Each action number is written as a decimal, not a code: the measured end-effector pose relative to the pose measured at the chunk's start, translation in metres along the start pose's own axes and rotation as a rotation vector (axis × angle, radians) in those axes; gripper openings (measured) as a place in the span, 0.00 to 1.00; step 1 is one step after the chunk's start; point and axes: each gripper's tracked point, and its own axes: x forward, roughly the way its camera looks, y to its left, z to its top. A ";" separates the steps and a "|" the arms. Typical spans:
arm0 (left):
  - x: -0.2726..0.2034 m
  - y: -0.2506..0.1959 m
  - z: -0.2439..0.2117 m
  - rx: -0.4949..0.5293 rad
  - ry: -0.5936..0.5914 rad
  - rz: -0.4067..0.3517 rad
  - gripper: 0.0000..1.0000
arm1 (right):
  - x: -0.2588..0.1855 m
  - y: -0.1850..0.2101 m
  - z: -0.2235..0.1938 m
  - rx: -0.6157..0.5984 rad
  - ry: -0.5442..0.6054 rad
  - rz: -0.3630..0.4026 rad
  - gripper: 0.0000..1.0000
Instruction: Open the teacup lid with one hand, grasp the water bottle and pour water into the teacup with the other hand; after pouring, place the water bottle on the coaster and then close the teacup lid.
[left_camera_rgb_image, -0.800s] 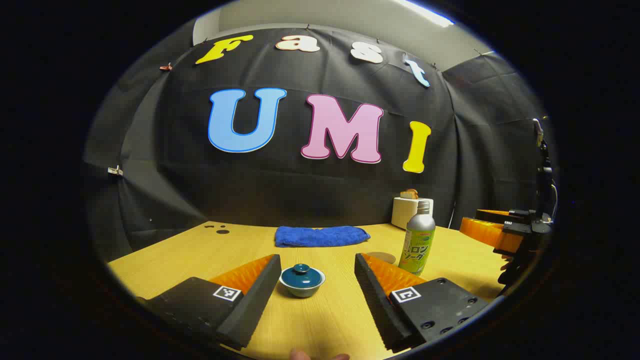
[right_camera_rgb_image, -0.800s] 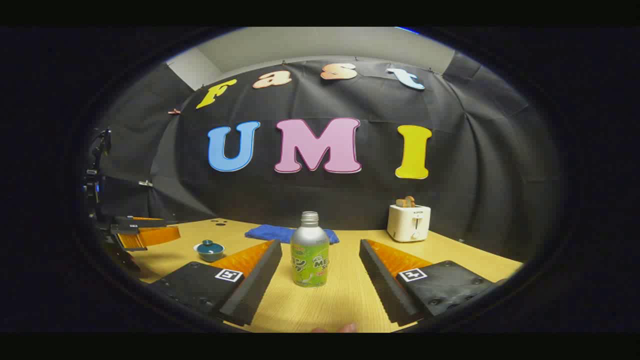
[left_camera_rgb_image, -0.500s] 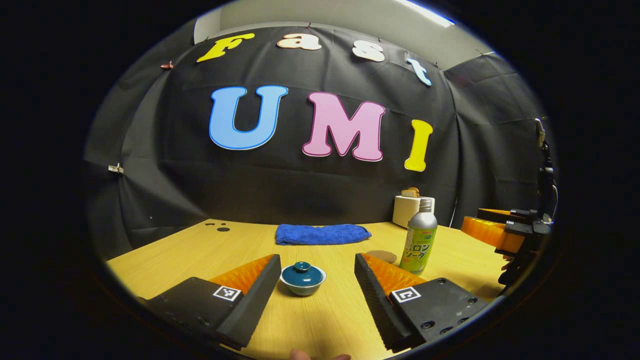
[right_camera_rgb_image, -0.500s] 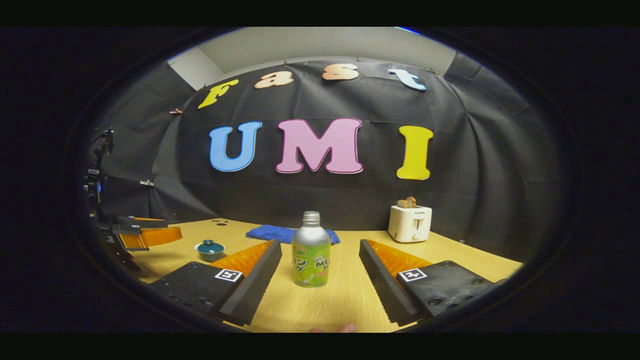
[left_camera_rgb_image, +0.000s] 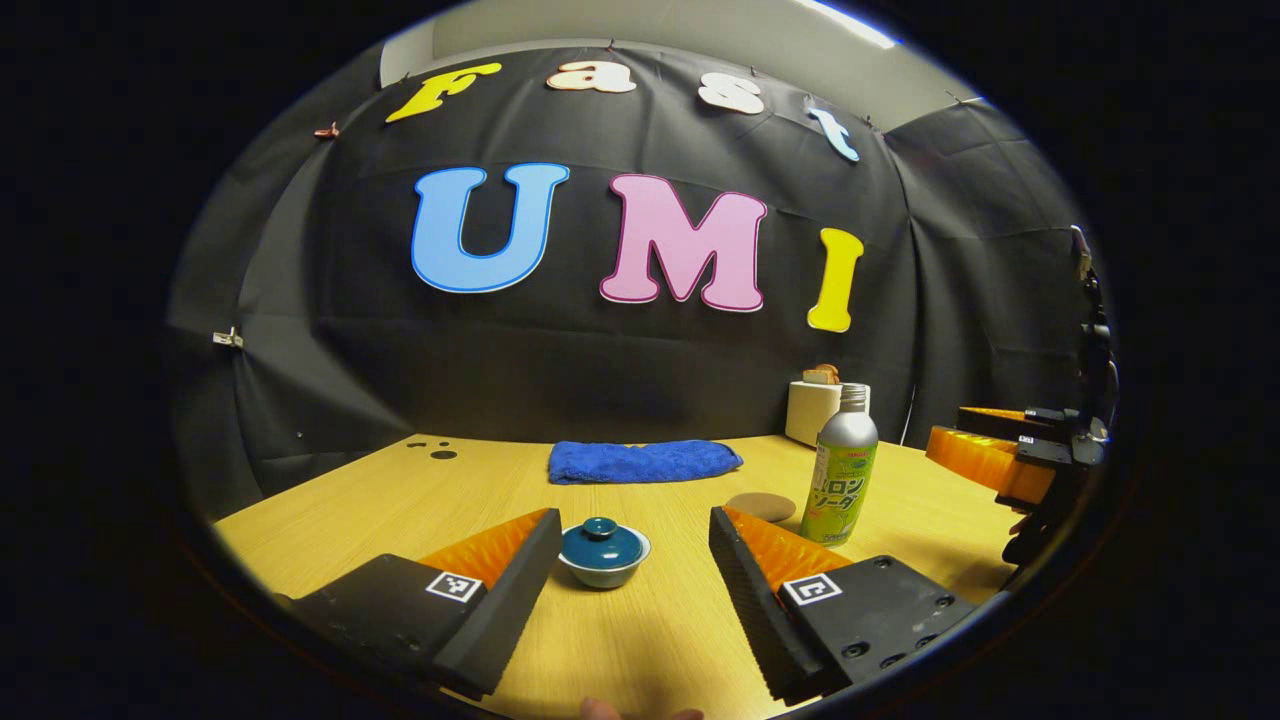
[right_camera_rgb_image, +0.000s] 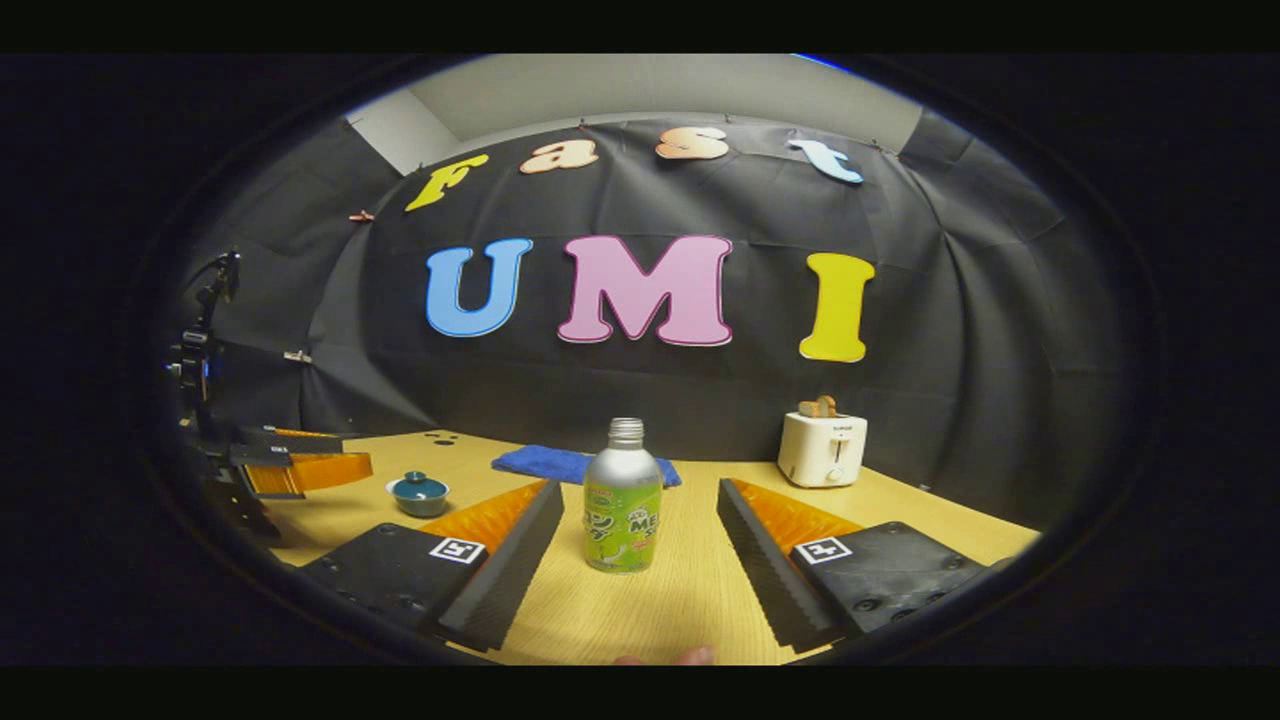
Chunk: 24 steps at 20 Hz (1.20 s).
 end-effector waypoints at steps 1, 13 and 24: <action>0.004 0.002 0.000 0.003 -0.002 -0.001 0.93 | -0.001 -0.001 0.000 -0.002 0.001 0.000 0.96; 0.085 0.030 -0.047 -0.034 0.185 0.013 0.88 | 0.000 -0.011 -0.003 -0.007 0.004 -0.009 0.96; 0.108 0.029 -0.060 -0.002 0.211 0.010 0.63 | -0.001 -0.016 -0.006 0.018 0.009 -0.016 0.96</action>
